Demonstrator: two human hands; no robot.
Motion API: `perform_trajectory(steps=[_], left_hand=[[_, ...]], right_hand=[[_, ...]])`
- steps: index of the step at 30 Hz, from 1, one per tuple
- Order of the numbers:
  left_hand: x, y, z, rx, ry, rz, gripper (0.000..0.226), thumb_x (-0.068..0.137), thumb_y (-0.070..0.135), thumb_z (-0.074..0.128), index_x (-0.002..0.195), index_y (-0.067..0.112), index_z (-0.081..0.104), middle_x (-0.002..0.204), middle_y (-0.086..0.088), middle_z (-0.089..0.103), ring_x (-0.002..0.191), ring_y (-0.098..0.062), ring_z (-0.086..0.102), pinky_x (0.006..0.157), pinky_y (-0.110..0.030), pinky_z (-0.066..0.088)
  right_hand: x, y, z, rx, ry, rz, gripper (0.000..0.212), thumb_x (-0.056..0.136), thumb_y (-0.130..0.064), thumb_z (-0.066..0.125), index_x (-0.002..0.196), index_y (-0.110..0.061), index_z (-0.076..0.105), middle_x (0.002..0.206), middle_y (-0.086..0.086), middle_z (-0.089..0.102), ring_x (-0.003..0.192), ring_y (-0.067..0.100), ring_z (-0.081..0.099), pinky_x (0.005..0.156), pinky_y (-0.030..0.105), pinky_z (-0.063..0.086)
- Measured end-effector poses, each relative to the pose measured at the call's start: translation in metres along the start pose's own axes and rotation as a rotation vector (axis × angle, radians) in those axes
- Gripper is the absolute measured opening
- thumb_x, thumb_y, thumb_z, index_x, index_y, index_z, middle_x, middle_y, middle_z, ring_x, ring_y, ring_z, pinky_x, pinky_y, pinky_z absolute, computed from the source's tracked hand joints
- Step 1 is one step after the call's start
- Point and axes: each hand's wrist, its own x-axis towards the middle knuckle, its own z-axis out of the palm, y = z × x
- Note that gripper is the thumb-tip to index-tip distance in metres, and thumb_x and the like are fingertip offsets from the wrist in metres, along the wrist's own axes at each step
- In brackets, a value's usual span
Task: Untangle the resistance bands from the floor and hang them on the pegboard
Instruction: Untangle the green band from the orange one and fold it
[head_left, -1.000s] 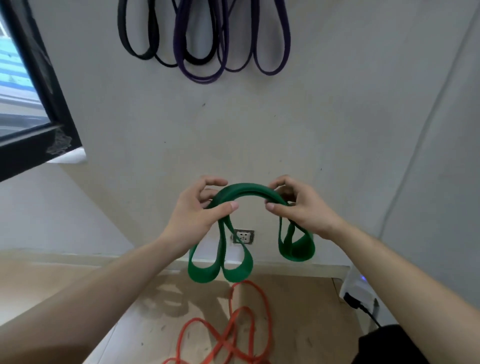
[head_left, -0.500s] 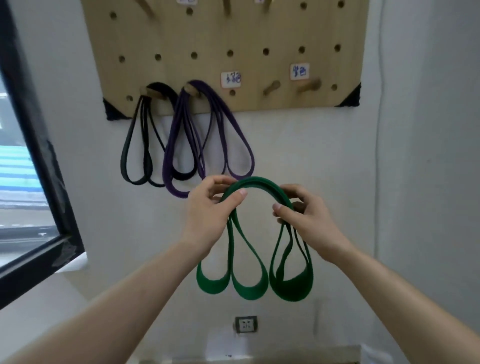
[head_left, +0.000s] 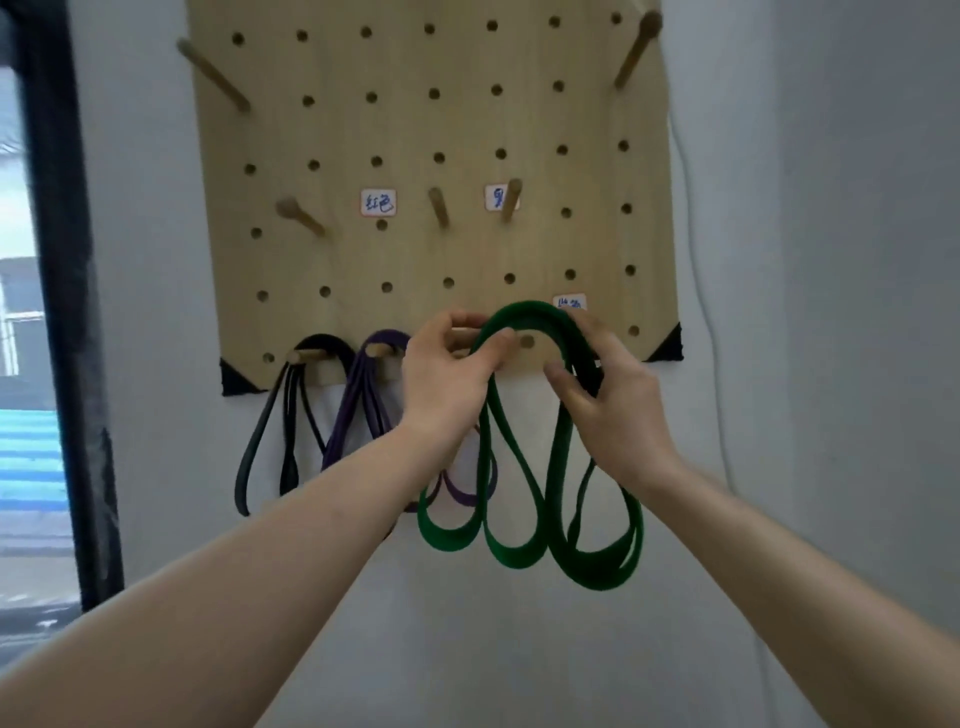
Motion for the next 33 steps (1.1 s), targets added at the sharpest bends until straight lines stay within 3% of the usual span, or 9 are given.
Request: perform_trajectory(steps=[3, 7, 12, 16, 18, 20, 25, 29, 33], left_hand=[[0.018, 0.002, 0.006, 0.032, -0.023, 0.011, 0.020, 0.084, 0.034, 0.079, 0.099, 0.027, 0.068, 0.093, 0.001, 0.076, 0.089, -0.020, 0.074, 0.090, -0.049, 0.059], [0.037, -0.004, 0.012, 0.065, -0.041, 0.014, 0.014, 0.090, 0.027, 0.075, 0.098, 0.028, 0.063, 0.098, -0.002, 0.075, 0.090, -0.018, 0.073, 0.090, -0.044, 0.060], [0.053, -0.032, 0.019, 0.136, -0.012, 0.023, 0.015, 0.089, 0.028, 0.075, 0.098, 0.028, 0.063, 0.099, -0.001, 0.071, 0.093, -0.015, 0.070, 0.082, -0.030, 0.058], [0.062, -0.054, 0.025, 0.178, 0.003, 0.040, 0.016, 0.089, 0.023, 0.075, 0.102, 0.019, 0.066, 0.094, 0.009, 0.066, 0.089, -0.007, 0.066, 0.070, -0.014, 0.049], [0.068, -0.061, 0.028, 0.190, 0.010, 0.030, 0.019, 0.090, 0.022, 0.075, 0.105, 0.015, 0.067, 0.094, 0.010, 0.065, 0.089, -0.005, 0.064, 0.070, -0.015, 0.049], [0.075, -0.067, 0.031, 0.219, 0.031, 0.035, 0.018, 0.090, 0.023, 0.075, 0.105, 0.016, 0.068, 0.095, 0.008, 0.066, 0.091, -0.007, 0.065, 0.073, -0.018, 0.051], [0.072, -0.085, 0.036, 0.372, 0.116, 0.149, 0.010, 0.089, 0.030, 0.073, 0.096, 0.024, 0.069, 0.092, 0.007, 0.068, 0.088, -0.012, 0.065, 0.078, -0.035, 0.055], [0.055, -0.089, 0.027, 0.378, 0.047, 0.179, 0.023, 0.090, 0.023, 0.072, 0.113, 0.022, 0.069, 0.103, 0.007, 0.070, 0.099, -0.013, 0.066, 0.084, -0.028, 0.052], [0.030, -0.083, 0.013, 0.398, -0.086, 0.298, 0.043, 0.090, 0.024, 0.074, 0.131, 0.020, 0.063, 0.121, 0.007, 0.069, 0.113, -0.006, 0.062, 0.098, -0.026, 0.051]], right_hand=[[0.014, 0.006, 0.004, -0.126, 0.012, -0.017, 0.060, 0.099, -0.032, 0.060, 0.153, -0.036, 0.034, 0.118, 0.003, 0.067, 0.099, 0.012, 0.059, 0.092, 0.024, 0.044], [0.027, 0.016, 0.019, -0.188, -0.038, 0.003, 0.064, 0.102, -0.033, 0.054, 0.157, -0.043, 0.021, 0.142, 0.002, 0.053, 0.120, 0.020, 0.055, 0.102, 0.034, 0.045], [0.031, 0.043, 0.050, -0.211, -0.071, 0.031, 0.074, 0.101, -0.028, 0.058, 0.159, -0.041, 0.015, 0.130, 0.006, 0.058, 0.108, 0.024, 0.059, 0.086, 0.028, 0.042], [0.035, 0.067, 0.071, -0.141, -0.022, 0.000, 0.080, 0.096, -0.024, 0.066, 0.158, -0.038, 0.018, 0.127, 0.007, 0.062, 0.108, 0.023, 0.062, 0.089, 0.025, 0.043], [0.041, 0.078, 0.080, -0.107, -0.013, 0.002, 0.084, 0.094, -0.023, 0.069, 0.156, -0.046, 0.016, 0.130, 0.005, 0.062, 0.113, 0.020, 0.061, 0.096, 0.025, 0.044], [0.049, 0.086, 0.085, -0.075, -0.015, 0.010, 0.088, 0.092, -0.021, 0.071, 0.155, -0.051, 0.016, 0.132, 0.005, 0.059, 0.116, 0.020, 0.059, 0.104, 0.034, 0.048], [0.054, 0.097, 0.086, -0.120, -0.046, -0.005, 0.085, 0.093, -0.030, 0.070, 0.157, -0.047, 0.016, 0.131, 0.007, 0.057, 0.113, 0.023, 0.061, 0.099, 0.038, 0.051], [0.041, 0.097, 0.079, -0.062, -0.115, 0.028, 0.081, 0.095, -0.038, 0.065, 0.155, -0.051, 0.013, 0.141, -0.001, 0.056, 0.125, 0.017, 0.056, 0.106, 0.038, 0.048], [0.023, 0.081, 0.066, 0.002, -0.095, 0.104, 0.068, 0.094, -0.045, 0.065, 0.154, -0.034, 0.035, 0.144, -0.004, 0.055, 0.132, 0.012, 0.051, 0.111, 0.036, 0.044]])
